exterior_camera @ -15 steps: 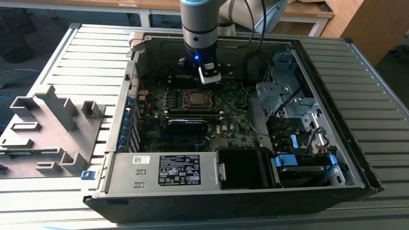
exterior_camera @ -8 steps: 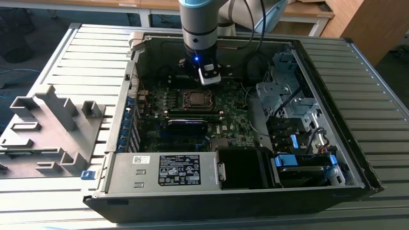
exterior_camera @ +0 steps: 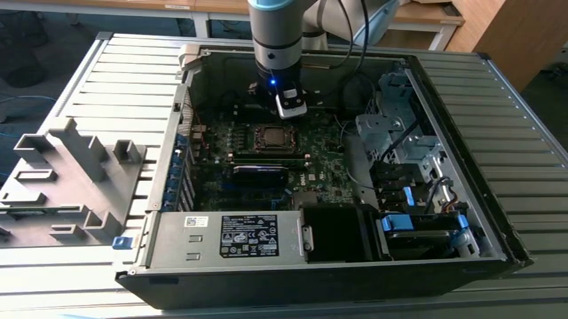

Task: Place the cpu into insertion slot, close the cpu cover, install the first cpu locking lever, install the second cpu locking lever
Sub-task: 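Install the first cpu locking lever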

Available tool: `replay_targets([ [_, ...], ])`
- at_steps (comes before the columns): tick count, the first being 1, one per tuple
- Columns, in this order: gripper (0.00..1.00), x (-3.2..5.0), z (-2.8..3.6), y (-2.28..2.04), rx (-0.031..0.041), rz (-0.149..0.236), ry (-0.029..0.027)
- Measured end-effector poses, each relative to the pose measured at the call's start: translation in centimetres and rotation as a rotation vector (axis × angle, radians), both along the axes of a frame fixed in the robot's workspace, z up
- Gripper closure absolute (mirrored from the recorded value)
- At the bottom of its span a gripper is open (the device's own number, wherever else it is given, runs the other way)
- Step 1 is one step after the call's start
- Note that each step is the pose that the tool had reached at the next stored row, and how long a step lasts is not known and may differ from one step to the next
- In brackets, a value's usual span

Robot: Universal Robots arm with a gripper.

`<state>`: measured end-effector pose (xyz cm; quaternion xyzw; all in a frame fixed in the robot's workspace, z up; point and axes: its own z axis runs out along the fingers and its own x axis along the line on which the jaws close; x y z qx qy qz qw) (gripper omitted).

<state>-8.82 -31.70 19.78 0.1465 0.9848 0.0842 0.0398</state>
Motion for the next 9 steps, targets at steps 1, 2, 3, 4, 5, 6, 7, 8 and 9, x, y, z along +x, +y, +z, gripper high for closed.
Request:
replay_targets([
  [1, 0.89, 0.0, 0.0, 0.0, -0.0044, 0.0, -0.0001],
  [2, 0.89, 0.0, 0.0, -0.01, -0.0051, 0.0, -0.0001],
  [3, 0.89, 0.0, 0.01, 0.02, -0.0053, 0.0, 0.0],
  [4, 0.89, 0.0, 0.01, 0.09, -0.0054, 0.0, -0.0001],
  [5, 0.89, 0.0, 0.01, 0.15, -0.0054, -0.001, -0.0001],
  [6, 0.89, 0.0, 0.03, 0.19, -0.0054, -0.001, -0.0001],
  [7, 0.89, 0.0, 0.11, 0.19, -0.0052, -0.001, 0.0002],
  [8, 0.89, 0.0, 0.19, 0.19, -0.005, -0.002, 0.0003],
  [9, 0.89, 0.0, 0.22, 0.2, -0.0048, -0.003, 0.0003],
])
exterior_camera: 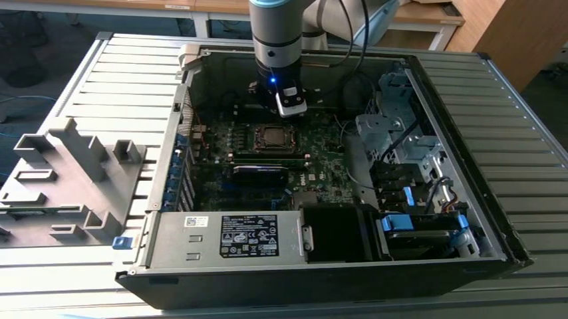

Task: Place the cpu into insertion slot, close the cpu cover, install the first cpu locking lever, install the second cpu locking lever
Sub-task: 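Install the first cpu locking lever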

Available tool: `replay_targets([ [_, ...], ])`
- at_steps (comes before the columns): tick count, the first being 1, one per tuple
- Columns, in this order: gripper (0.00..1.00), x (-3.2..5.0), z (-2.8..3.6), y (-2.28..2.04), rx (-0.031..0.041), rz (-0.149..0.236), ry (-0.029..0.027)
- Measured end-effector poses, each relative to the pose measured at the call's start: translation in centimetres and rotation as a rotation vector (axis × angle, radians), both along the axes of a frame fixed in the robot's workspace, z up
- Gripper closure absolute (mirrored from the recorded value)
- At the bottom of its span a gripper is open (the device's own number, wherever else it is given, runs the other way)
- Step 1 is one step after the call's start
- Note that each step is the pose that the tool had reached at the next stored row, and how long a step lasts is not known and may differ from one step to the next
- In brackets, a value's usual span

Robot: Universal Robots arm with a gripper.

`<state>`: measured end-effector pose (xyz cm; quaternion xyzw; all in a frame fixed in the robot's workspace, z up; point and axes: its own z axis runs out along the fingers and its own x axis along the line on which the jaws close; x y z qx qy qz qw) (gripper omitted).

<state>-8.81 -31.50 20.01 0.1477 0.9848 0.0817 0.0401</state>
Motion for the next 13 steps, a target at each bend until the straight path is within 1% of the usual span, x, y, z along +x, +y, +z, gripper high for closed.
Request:
replay_targets([
  [6, 0.89, 0.0, 0.02, 0.07, 0.0002, -0.009, 0.0001],
  [13, 0.89, 0.0, 0.02, 0.16, 0.0044, -0.033, 0.0001],
])
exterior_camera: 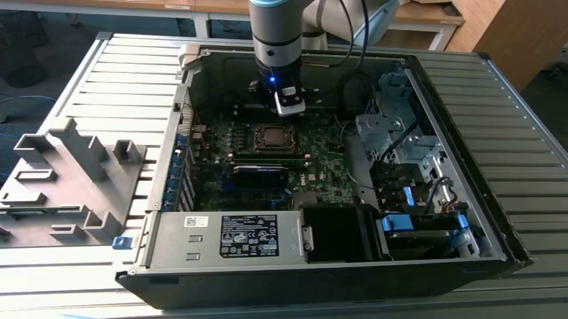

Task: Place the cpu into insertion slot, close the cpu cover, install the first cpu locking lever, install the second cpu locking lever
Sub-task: 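Install the first cpu locking lever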

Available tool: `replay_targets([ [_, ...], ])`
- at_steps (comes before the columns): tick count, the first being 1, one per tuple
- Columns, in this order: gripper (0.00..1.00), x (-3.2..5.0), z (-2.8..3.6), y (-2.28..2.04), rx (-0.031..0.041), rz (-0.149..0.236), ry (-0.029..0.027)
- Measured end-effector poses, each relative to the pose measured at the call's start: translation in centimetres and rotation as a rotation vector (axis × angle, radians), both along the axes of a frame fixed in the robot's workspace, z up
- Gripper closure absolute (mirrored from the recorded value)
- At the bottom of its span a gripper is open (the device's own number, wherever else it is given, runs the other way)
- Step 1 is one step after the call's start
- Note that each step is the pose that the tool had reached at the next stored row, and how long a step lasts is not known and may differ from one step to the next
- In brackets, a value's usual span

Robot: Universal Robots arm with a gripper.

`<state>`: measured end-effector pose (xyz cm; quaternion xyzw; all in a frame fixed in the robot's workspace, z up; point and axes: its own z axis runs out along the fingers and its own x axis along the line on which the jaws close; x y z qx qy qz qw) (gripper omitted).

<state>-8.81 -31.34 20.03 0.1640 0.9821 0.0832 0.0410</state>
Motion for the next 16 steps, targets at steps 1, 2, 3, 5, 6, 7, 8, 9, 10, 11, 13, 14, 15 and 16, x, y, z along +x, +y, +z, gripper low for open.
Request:
replay_targets([
  [1, 0.89, 0.0, 0.0, 0.0, 0.0, 0.0, -0.0001],
  [2, 0.89, -0.01, -0.01, 0.0, 0.0, 0.0, -0.0007],
  [3, 0.89, -0.03, -0.04, 0.0, 0.0004, 0.0, -0.0032],
  [5, 0.89, -0.05, -0.05, 0.0, 0.0008, 0.0, -0.0052],
  [6, 0.89, -0.05, -0.06, 0.0, 0.0008, 0.0, -0.006],
  [7, 0.89, -0.07, -0.06, -0.01, 0.0008, 0.0, -0.0076],
  [8, 0.89, -0.08, -0.06, -0.01, 0.0008, 0.0, -0.0097],
  [9, 0.89, -0.09, -0.06, -0.01, 0.0008, 0.0, -0.011],
  [10, 0.89, -0.09, -0.06, -0.01, 0.001, 0.0, -0.0121],
  [11, 0.89, -0.1, -0.06, -0.02, 0.0014, 0.001, -0.0136],
  [13, 0.89, -0.11, -0.06, -0.01, 0.0029, 0.002, -0.016],
  [14, 0.89, -0.11, -0.06, -0.01, 0.0029, 0.002, -0.016],
  [15, 0.89, -0.11, -0.06, -0.01, 0.0027, 0.002, -0.0161],
  [16, 0.89, -0.11, -0.06, -0.02, 0.0025, 0.002, -0.0161],
])
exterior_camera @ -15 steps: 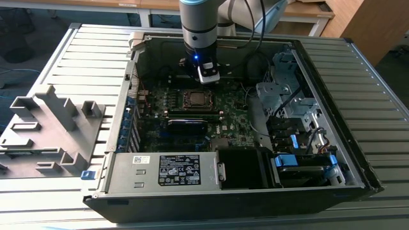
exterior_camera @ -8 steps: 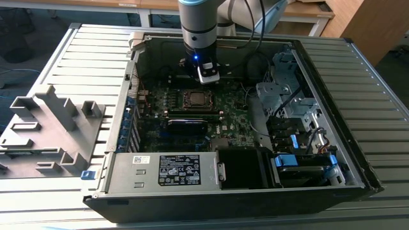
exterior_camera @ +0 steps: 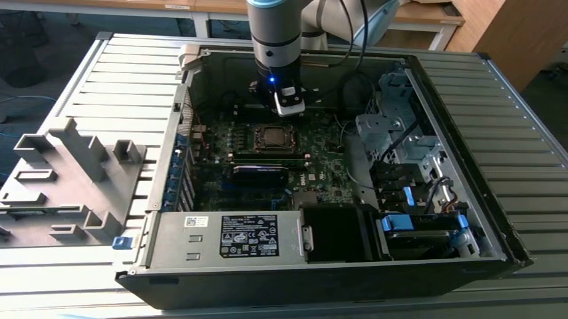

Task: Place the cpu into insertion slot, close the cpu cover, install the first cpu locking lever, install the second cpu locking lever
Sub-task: 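Install the first cpu locking lever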

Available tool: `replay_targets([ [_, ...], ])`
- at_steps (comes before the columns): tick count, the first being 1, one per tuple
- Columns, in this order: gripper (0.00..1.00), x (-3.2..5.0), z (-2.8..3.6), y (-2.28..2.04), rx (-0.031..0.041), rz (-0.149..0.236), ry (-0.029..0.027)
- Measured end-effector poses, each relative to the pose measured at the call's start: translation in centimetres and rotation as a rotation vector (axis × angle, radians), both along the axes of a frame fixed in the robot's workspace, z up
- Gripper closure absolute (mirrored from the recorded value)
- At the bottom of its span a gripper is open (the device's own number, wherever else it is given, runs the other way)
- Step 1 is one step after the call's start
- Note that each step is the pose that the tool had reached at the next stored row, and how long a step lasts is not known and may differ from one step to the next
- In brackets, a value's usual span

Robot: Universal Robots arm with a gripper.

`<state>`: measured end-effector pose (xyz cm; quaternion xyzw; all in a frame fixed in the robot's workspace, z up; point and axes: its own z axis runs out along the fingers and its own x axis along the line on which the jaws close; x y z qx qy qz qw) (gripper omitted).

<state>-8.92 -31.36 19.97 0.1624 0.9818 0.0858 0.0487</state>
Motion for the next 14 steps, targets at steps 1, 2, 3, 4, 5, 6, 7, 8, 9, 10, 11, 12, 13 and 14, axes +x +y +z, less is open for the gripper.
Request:
replay_targets([
  [1, 0.89, 0.0, 0.0, 0.0, -0.0001, 0.0, 0.0],
  [2, 0.89, -0.01, 0.02, 0.0, 0.0003, 0.0, 0.0001],
  [3, 0.89, -0.02, 0.09, 0.0, 0.0019, 0.0, 0.0001],
  [4, 0.89, -0.02, 0.15, 0.0, 0.0033, 0.0, 0.0001],
  [5, 0.89, -0.02, 0.17, 0.0, 0.0042, 0.0, 0.0],
  [6, 0.89, -0.02, 0.17, 0.01, 0.0053, 0.0, -0.0002],
  [7, 0.89, -0.04, 0.18, 0.0, 0.0072, 0.0, -0.0008],
  [8, 0.89, -0.11, 0.18, 0.0, 0.0108, 0.0, -0.0029],
  [9, 0.89, -0.2, 0.18, 0.0, 0.0157, 0.0, -0.0054],
  [10, 0.89, -0.3, 0.18, 0.0, 0.0205, 0.0, -0.0081],
  [11, 0.89, -0.42, 0.17, -0.01, 0.0253, 0.0, -0.0115],
  [12, 0.89, -0.5, 0.16, -0.03, 0.0282, 0.0, -0.0153],
  [13, 0.89, -0.53, 0.15, -0.08, 0.0286, 0.0, -0.0194],
  [14, 0.89, -0.56, 0.15, -0.16, 0.0285, 0.0, -0.023],
])
